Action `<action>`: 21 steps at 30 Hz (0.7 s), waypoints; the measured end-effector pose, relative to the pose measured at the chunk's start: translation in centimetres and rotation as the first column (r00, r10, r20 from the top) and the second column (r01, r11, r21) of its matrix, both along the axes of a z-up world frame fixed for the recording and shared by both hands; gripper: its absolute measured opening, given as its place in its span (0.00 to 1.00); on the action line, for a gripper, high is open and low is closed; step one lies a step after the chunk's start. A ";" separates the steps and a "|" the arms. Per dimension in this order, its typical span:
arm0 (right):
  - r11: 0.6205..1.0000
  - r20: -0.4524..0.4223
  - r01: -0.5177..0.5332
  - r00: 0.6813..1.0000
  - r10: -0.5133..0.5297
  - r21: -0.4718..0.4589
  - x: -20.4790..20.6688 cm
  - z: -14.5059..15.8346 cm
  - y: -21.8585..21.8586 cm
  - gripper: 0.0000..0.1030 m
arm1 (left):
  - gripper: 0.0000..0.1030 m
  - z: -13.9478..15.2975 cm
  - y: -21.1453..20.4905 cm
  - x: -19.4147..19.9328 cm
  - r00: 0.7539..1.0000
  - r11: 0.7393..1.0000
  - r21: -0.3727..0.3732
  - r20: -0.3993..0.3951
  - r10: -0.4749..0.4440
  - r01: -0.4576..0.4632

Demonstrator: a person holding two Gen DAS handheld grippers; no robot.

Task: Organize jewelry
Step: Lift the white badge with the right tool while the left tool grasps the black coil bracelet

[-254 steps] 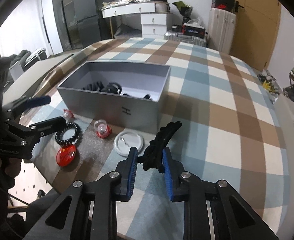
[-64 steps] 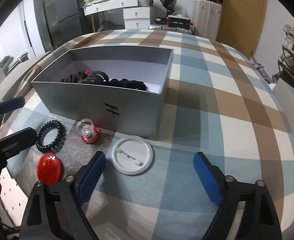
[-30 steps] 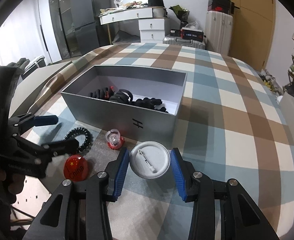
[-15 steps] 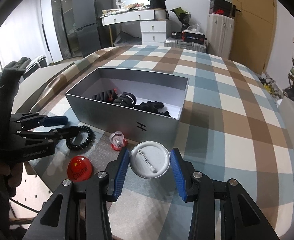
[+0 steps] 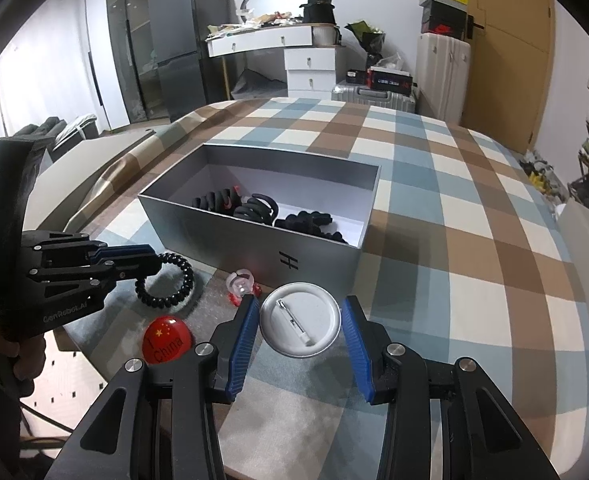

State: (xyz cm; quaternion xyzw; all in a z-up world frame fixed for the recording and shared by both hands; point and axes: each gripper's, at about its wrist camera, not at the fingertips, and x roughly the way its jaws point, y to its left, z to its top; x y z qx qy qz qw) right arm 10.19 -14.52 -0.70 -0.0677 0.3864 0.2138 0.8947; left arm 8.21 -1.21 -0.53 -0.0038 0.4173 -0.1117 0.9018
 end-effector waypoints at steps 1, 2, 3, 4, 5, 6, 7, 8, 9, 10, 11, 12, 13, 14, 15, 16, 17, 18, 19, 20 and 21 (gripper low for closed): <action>1.000 0.006 -0.001 1.000 0.001 0.004 -0.1 0.1 0.0 0.40 | 0.05 0.1 0.1 0.0 1.000 1.000 -0.003 0.004 -0.001 0.001; 1.000 0.011 -0.002 1.000 0.002 0.007 -0.2 0.3 0.0 0.40 | 0.05 0.3 0.1 0.0 1.000 1.000 -0.008 0.012 -0.002 0.002; 1.000 0.017 -0.004 1.000 0.004 0.011 -0.2 0.4 0.0 0.40 | 0.05 0.5 0.2 0.0 1.000 1.000 -0.011 0.017 -0.002 0.002; 1.000 0.028 -0.005 1.000 0.005 0.018 -0.3 0.6 -0.1 0.40 | 0.05 0.8 0.2 -0.2 0.999 1.000 -0.020 0.033 -0.005 0.006; 1.000 0.037 -0.005 0.999 0.005 0.022 -0.4 0.8 -0.1 0.40 | 0.05 1.1 0.3 -0.3 0.999 0.999 -0.031 0.049 -0.011 0.013; 1.000 0.043 -0.006 0.999 0.005 0.027 -0.4 1.0 -0.1 0.40 | 0.05 1.4 0.4 -0.5 0.997 0.998 -0.049 0.072 -0.022 0.026; 1.000 0.048 -0.004 0.999 0.002 0.030 -0.5 1.1 -0.2 0.40 | 0.05 1.7 0.3 -0.6 0.996 0.998 -0.051 0.081 -0.024 0.028; 0.999 0.053 0.003 0.999 -0.005 0.040 -0.5 1.4 -0.4 0.40 | 0.05 1.9 0.3 -0.6 0.996 0.998 -0.049 0.091 -0.022 0.026; 0.999 0.055 0.007 0.998 -0.010 0.052 -0.5 1.5 -0.5 0.40 | 0.05 2.1 0.4 -0.7 0.994 0.998 -0.053 0.108 -0.021 0.026; 0.998 0.055 0.013 0.998 -0.017 0.062 -0.4 1.7 -0.7 0.40 | 0.05 2.3 0.4 -0.8 0.992 0.998 -0.063 0.122 -0.022 0.030; 0.998 0.057 0.017 0.998 -0.021 0.065 -0.4 1.7 -0.8 0.40 | 0.05 2.4 0.5 -0.9 0.991 0.997 -0.069 0.129 -0.021 0.030; 0.997 0.062 0.024 0.998 -0.028 0.070 -0.4 1.8 -0.9 0.40 | 0.05 2.6 0.6 -0.8 0.991 0.997 -0.072 0.136 -0.015 0.025; 0.997 0.064 0.028 0.997 -0.033 0.076 -0.3 1.9 -1.0 0.40 | 0.05 2.8 0.8 -0.9 0.988 0.996 -0.081 0.152 -0.007 0.020; 0.996 0.067 0.031 0.997 -0.036 0.084 -0.3 2.0 -1.2 0.40 | 0.05 3.0 0.9 -1.0 0.987 0.996 -0.090 0.160 -0.007 0.022; 0.995 0.073 0.033 0.997 -0.040 0.093 -0.3 2.1 -1.3 0.40 | 0.05 3.1 0.9 -1.0 0.987 0.995 -0.094 0.162 -0.006 0.022; 0.995 0.077 0.034 0.996 -0.042 0.098 -0.4 2.2 -1.4 0.40 | 0.05 3.3 1.1 -1.0 0.985 0.995 -0.098 0.171 -0.001 0.018; 0.994 0.083 0.035 0.996 -0.044 0.103 -0.4 2.4 -1.5 0.40 | 0.05 3.4 1.1 -1.0 0.984 0.995 -0.099 0.177 0.004 0.014; 0.993 0.091 0.037 0.995 -0.047 0.110 -0.4 2.5 -1.6 0.40 | 0.05 3.6 1.3 -1.0 0.983 0.994 -0.105 0.183 0.011 0.009; 0.993 0.096 0.036 0.994 -0.047 0.116 -0.5 2.6 -1.7 0.40 | 0.05 3.6 1.4 -1.1 0.983 0.994 -0.110 0.186 0.012 0.008; 0.992 0.100 0.034 0.994 -0.046 0.122 -0.5 2.7 -1.7 0.40 | 0.05 3.8 1.5 -1.0 0.981 0.993 -0.117 0.192 0.018 0.005; 0.991 0.104 0.033 0.994 -0.047 0.126 -0.5 2.7 -1.7 0.40 | 0.05 4.0 1.7 -1.0 0.980 0.992 -0.126 0.199 0.026 -0.001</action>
